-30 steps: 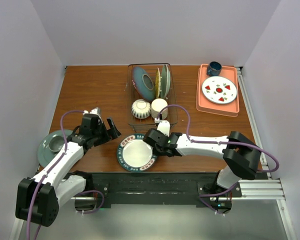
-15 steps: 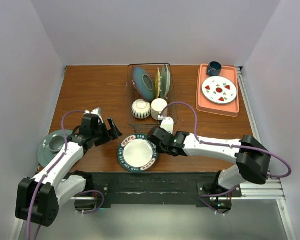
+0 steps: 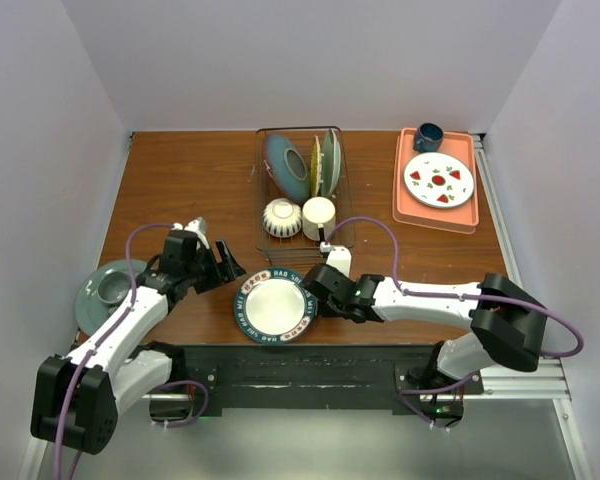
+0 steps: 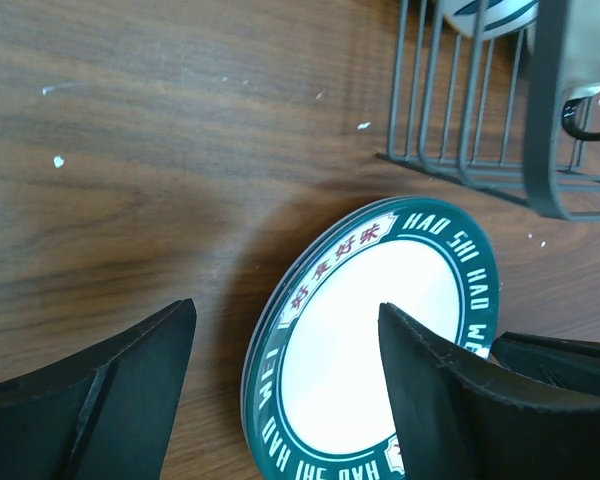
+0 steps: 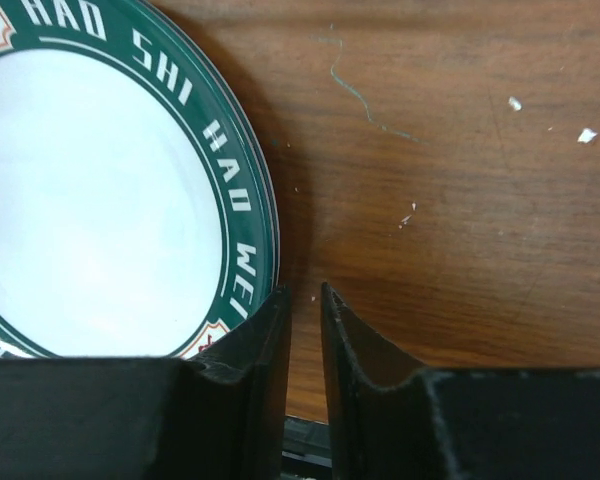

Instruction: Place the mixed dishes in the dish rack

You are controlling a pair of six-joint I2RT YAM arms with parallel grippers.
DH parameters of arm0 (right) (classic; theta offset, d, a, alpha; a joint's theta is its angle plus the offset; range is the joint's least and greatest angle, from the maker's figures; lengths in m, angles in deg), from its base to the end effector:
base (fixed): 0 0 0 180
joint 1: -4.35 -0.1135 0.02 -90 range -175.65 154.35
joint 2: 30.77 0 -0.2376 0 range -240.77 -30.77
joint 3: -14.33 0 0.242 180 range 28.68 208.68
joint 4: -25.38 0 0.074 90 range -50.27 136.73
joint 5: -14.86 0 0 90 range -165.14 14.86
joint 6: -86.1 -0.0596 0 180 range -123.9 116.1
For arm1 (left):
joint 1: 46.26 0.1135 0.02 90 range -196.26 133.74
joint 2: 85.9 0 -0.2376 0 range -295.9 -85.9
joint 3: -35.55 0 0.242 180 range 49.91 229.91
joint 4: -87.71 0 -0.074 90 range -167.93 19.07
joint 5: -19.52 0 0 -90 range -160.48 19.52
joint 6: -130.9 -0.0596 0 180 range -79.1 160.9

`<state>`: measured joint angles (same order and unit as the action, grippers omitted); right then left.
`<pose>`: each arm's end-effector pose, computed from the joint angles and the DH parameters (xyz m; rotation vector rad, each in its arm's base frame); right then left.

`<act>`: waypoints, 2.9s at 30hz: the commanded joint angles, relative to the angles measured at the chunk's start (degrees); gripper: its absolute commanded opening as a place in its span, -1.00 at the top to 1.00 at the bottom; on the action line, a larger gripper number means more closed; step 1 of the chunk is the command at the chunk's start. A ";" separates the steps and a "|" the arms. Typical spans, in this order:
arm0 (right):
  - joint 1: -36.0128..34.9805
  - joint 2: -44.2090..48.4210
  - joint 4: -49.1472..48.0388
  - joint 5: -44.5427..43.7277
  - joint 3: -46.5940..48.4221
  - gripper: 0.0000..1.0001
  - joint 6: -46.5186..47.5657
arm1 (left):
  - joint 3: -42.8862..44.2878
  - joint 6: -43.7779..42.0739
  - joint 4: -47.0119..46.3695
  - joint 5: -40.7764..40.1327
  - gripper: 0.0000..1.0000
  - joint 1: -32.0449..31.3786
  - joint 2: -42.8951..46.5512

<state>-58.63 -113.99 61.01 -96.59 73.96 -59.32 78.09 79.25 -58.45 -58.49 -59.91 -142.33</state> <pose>0.1466 0.2395 0.1414 -0.0352 2.5334 0.3528 0.2036 -0.0622 0.1555 -0.4334 2.4518 -0.6564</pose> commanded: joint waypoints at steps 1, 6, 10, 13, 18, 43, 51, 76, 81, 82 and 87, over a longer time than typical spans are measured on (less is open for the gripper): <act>-0.12 1.57 -4.66 1.50 -1.06 0.61 -0.13 | -1.29 -0.38 -1.64 1.55 -0.55 -0.41 0.62; -0.04 4.37 -5.11 0.71 -2.65 0.61 -1.01 | -1.12 -0.29 -1.82 1.63 -0.52 -0.68 -0.35; -0.04 7.02 -4.67 -0.08 -2.04 0.53 -0.39 | -1.47 -0.12 -1.91 1.28 -0.44 -1.29 0.00; -0.04 6.49 -4.75 0.62 -1.16 0.39 0.05 | -1.73 0.41 -2.00 0.93 -0.42 -1.82 -0.35; -0.04 3.25 -6.43 3.08 -1.51 0.33 -0.30 | -1.73 1.90 -1.91 0.23 -0.40 -2.61 -1.58; -0.12 4.99 4.45 -6.31 1.48 1.00 -0.74 | 0.82 1.12 0.37 -0.30 -0.35 -3.49 -0.80; -0.12 6.49 8.95 -11.33 4.73 1.00 -0.04 | 2.31 -0.11 1.17 -0.31 -0.33 -4.19 -1.49; -0.04 13.08 4.22 -10.28 -4.76 0.89 -5.75 | -2.61 2.09 -7.88 0.58 0.60 -16.41 -11.86; -0.04 14.40 1.58 -7.91 -7.30 0.76 -5.66 | -2.96 2.08 -9.29 0.84 0.65 -16.94 -13.01; -0.04 14.49 1.23 -7.73 -7.57 0.62 -5.67 | -2.96 2.34 -9.46 0.84 0.65 -17.11 -13.01; -0.04 15.80 -0.62 -6.68 -8.97 -0.03 -5.23 | -3.49 2.70 -10.52 1.19 0.82 -17.46 -13.71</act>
<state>-58.65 -99.98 63.31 -103.63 66.27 -64.36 75.64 81.65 -67.43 -57.25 -76.72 -154.89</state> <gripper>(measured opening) 0.401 0.150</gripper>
